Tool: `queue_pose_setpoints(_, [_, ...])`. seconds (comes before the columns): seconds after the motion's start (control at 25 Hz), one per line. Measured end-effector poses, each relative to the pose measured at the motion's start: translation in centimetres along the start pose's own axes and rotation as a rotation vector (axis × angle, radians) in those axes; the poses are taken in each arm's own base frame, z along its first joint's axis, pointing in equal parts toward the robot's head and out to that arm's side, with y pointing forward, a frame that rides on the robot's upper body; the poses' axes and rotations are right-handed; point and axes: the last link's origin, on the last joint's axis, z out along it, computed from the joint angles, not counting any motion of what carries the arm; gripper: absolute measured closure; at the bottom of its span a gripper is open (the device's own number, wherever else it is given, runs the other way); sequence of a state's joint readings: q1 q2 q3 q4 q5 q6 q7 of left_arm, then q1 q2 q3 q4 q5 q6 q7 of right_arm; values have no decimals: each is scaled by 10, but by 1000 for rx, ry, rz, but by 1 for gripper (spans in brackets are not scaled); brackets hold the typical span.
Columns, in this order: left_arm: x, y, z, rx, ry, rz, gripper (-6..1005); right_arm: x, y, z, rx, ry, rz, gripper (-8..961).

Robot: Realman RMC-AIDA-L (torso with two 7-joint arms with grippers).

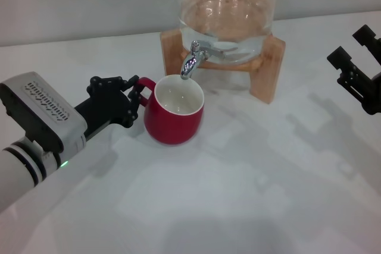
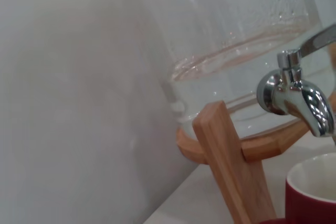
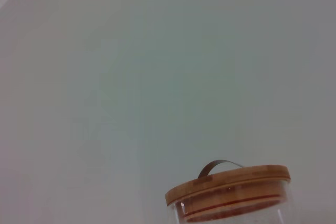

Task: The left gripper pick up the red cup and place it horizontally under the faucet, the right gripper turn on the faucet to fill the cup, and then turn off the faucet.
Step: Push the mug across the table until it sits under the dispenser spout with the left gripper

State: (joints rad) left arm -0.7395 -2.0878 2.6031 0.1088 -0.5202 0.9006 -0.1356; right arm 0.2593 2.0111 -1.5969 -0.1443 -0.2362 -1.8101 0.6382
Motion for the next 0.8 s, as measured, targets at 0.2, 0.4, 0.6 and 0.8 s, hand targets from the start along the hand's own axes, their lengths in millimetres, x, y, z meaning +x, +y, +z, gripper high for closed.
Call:
queue_pose_setpoints(0.2, [-2,1,0,-2,-10,2,892,0,0,0,0,0,0,114])
queue_pose_setpoints(0.4, [-4,1,-1,0,-23,3,899,0,0,0,-1,1,0,114])
queue_pose_setpoints(0.6, [-10,3,-1,3,-61,25,903,0,1,0,-1,0,2,114])
queue_pose_setpoints(0.8, [-11,8,0,-3,-73,47,905,1,1,0,-1,0,2,114])
